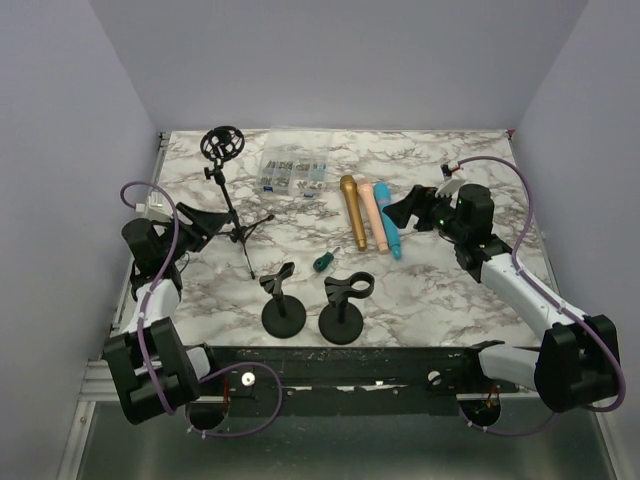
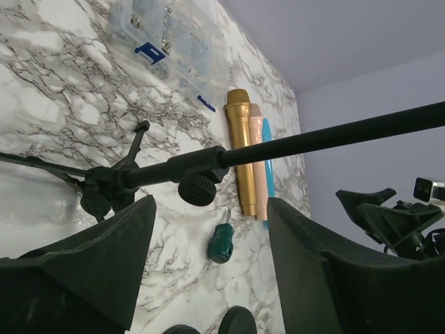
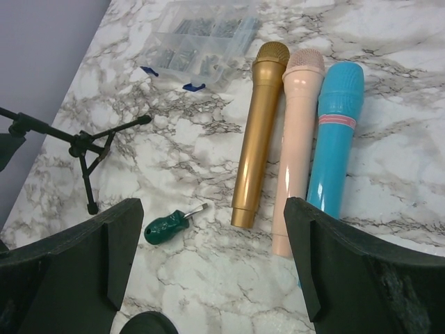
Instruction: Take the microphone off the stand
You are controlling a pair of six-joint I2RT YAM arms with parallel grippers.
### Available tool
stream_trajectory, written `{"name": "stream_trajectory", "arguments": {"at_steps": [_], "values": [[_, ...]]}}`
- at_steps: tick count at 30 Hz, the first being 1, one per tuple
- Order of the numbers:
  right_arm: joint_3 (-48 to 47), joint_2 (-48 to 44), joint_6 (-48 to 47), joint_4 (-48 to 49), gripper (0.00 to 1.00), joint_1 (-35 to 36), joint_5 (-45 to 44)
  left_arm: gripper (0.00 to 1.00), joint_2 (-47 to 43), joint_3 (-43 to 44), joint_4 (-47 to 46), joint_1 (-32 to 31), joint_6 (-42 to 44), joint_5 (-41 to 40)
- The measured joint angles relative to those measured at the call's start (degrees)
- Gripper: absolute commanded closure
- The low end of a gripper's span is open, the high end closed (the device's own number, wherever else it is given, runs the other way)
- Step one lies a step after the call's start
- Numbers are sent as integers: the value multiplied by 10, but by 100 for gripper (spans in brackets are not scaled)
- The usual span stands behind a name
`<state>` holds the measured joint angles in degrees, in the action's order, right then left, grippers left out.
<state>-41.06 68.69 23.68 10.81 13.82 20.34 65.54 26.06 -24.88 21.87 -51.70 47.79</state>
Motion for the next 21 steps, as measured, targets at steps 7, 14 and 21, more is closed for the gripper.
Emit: {"name": "stream_trajectory", "arguments": {"at_steps": [7,14,21], "values": [[0,0,3,3,9,0,4,45,37,26,-6,-10,14,12],[1,0,3,7,9,0,7,58,78,45,5,-19,18,25],[2,0,3,9,9,0,8,88,99,44,-19,-19,-6,41]]}}
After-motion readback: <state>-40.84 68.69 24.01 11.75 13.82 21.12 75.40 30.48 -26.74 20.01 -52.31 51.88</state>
